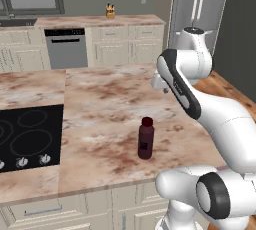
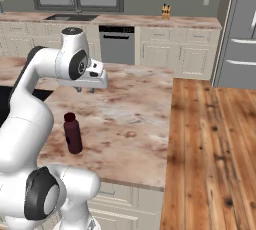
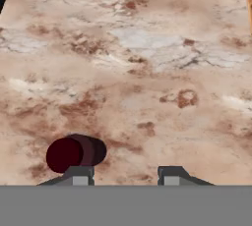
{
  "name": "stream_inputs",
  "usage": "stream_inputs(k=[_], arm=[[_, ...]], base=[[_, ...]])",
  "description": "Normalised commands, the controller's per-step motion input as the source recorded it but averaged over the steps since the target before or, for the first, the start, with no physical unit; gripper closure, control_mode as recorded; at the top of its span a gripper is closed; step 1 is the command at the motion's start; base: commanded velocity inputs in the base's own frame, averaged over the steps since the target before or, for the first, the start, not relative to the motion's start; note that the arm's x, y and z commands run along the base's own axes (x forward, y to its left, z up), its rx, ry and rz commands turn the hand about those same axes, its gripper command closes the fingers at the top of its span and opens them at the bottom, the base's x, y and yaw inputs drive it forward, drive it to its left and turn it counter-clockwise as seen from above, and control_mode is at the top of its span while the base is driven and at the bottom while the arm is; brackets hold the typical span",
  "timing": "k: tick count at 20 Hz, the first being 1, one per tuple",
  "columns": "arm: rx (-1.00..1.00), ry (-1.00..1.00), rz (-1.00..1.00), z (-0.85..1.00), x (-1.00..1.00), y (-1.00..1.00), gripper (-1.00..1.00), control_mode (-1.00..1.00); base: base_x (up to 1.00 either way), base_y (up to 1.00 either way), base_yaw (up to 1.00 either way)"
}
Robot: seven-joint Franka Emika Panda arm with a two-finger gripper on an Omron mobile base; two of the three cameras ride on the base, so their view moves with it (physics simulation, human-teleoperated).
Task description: Pick the juice from the counter and place it in the open cabinet.
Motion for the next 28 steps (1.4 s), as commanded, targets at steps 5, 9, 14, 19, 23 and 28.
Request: stream_inputs(k=[5, 9, 14, 19, 23, 28], arm=[[0.0, -0.07, 0.02, 0.0, -0.1, 0.01, -1.0, -1.0], [0.0, -0.17, 0.13, 0.0, -0.2, 0.0, -1.0, -1.0], [0.03, -0.16, 0.18, 0.0, -0.12, 0.0, -1.0, -1.0], [0.08, -0.15, 0.2, 0.0, -0.04, 0.0, -1.0, -1.0], [0.12, -0.1, 0.19, 0.0, 0.0, 0.0, -1.0, -1.0], [0.11, -0.07, 0.21, 0.0, 0.0, 0.0, -1.0, -1.0]], base=[[0.0, 0.0, 0.0], [0.0, 0.0, 0.0], [0.0, 0.0, 0.0], [0.0, 0.0, 0.0], [0.0, 0.0, 0.0], [0.0, 0.0, 0.0]])
